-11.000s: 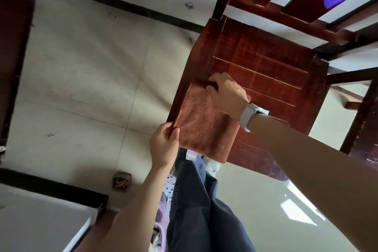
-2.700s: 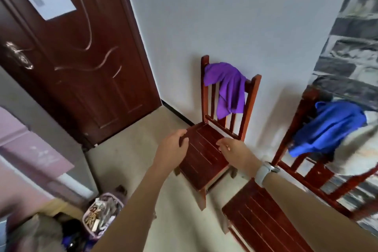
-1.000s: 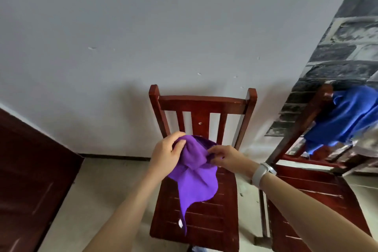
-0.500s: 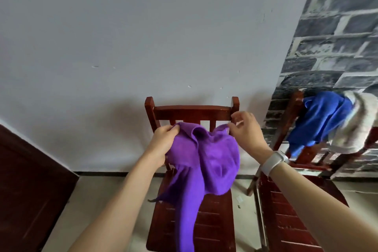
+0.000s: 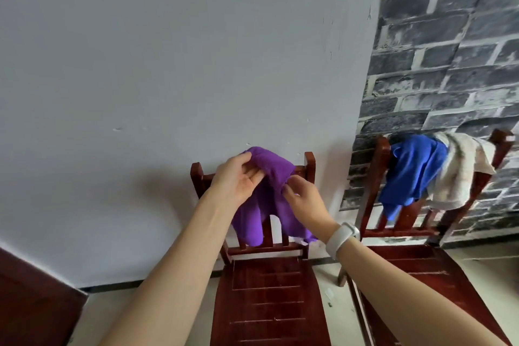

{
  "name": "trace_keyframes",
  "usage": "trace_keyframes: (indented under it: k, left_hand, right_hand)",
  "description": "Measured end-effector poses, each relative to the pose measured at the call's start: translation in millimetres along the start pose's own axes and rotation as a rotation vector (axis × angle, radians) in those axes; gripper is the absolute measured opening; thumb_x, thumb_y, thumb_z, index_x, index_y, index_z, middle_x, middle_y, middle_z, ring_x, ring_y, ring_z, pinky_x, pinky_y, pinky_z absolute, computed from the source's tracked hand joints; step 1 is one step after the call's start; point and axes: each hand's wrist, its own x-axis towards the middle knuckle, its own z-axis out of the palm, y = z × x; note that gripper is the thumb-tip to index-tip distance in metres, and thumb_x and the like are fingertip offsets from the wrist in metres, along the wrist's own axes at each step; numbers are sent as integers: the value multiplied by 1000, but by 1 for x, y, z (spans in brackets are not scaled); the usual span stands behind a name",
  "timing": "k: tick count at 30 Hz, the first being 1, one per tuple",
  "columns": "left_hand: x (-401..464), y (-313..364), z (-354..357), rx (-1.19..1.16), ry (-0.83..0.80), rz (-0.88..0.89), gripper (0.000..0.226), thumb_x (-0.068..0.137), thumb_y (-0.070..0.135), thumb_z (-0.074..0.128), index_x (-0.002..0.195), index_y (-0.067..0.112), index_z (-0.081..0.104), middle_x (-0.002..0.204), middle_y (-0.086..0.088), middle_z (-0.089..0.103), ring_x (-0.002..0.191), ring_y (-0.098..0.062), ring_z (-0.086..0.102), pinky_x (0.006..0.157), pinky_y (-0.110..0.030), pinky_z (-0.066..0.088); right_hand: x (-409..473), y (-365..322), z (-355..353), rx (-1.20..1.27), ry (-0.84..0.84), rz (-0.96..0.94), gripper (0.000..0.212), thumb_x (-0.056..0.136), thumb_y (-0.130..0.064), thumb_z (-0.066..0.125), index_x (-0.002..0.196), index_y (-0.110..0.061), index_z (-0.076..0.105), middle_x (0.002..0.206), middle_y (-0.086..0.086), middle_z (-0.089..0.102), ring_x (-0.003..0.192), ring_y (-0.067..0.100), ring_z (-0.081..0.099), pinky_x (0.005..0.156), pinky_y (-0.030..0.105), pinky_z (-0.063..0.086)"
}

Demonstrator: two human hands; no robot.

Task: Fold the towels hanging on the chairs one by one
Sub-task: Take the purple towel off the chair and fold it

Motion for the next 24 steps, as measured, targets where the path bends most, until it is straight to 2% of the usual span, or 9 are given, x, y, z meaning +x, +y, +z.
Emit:
trace_keyframes:
  k: [2, 5, 7, 9, 11, 14, 17, 21, 24]
  left_hand:
    - [5, 6, -14, 88, 10, 53, 13, 93, 5, 45, 102, 3, 53, 92, -13, 61, 86, -22, 60, 84, -36, 47]
    - [17, 3, -49, 349, -4, 32, 18, 91, 21, 51, 107, 14, 56, 111, -5, 59, 103, -19, 55, 96, -35, 40]
    - [21, -12, -75, 467, -24, -16, 16, 89, 26, 54, 104, 21, 57, 123, -3, 56, 117, -19, 49, 101, -36, 34]
    - [19, -33, -99, 564, -72, -51, 24, 88, 28, 58, 112, 22, 54, 131, -2, 51, 126, -21, 42, 109, -40, 30]
    - [12, -57, -118, 700, -158, -64, 39, 88, 30, 58, 124, 19, 49, 132, 0, 50, 125, -18, 44, 110, -42, 31]
    - [1, -89, -133, 852, -357, -111, 35, 88, 31, 59, 121, 25, 52, 119, 10, 59, 112, -3, 54, 98, -25, 43]
    - [1, -113, -130, 972, -415, -72, 28, 88, 25, 58, 115, 20, 56, 109, 9, 62, 95, 1, 58, 70, -9, 47]
    - [15, -117, -121, 1156, -253, 190, 22, 94, 24, 49, 108, 11, 59, 92, 0, 61, 87, -17, 60, 63, -12, 42]
    - [24, -103, -119, 1291, -183, 352, 22, 96, 26, 42, 106, 10, 54, 87, -3, 61, 86, -25, 61, 61, -20, 40]
  right_hand:
    - [6, -5, -5, -64, 23, -14, 15, 94, -11, 42, 87, -11, 55, 71, -4, 54, 63, 1, 47, 58, 10, 38]
    - [22, -10, -14, -107, 5, 83, 23, 95, -14, 40, 84, -1, 55, 69, 3, 48, 62, 13, 41, 56, 22, 34]
    - [33, -18, -17, -135, -58, 209, 25, 94, -16, 40, 74, -5, 50, 65, 4, 42, 63, 17, 39, 58, 31, 32]
    - [37, -26, -16, -102, -115, 308, 26, 94, -15, 40, 70, -8, 48, 63, 4, 43, 60, 16, 42, 56, 30, 36]
    - [36, -33, -13, 8, -166, 396, 29, 94, -11, 39, 67, -10, 50, 59, 3, 47, 55, 13, 47, 51, 25, 41]
    - [32, -33, -10, 169, -232, 443, 29, 95, -8, 37, 72, -9, 54, 60, 3, 54, 57, 13, 53, 54, 27, 47]
    - [28, -31, -11, 276, -188, 475, 24, 98, -11, 37, 81, -9, 54, 69, 5, 55, 62, 14, 56, 54, 26, 51]
    - [21, -19, -40, 302, -140, 477, 19, 94, -19, 48, 88, -5, 60, 77, 8, 61, 65, 15, 62, 66, 31, 53]
    - [7, -6, -74, 296, -145, 504, 13, 91, -5, 49, 92, 1, 60, 80, 12, 61, 65, 15, 61, 60, 24, 54]
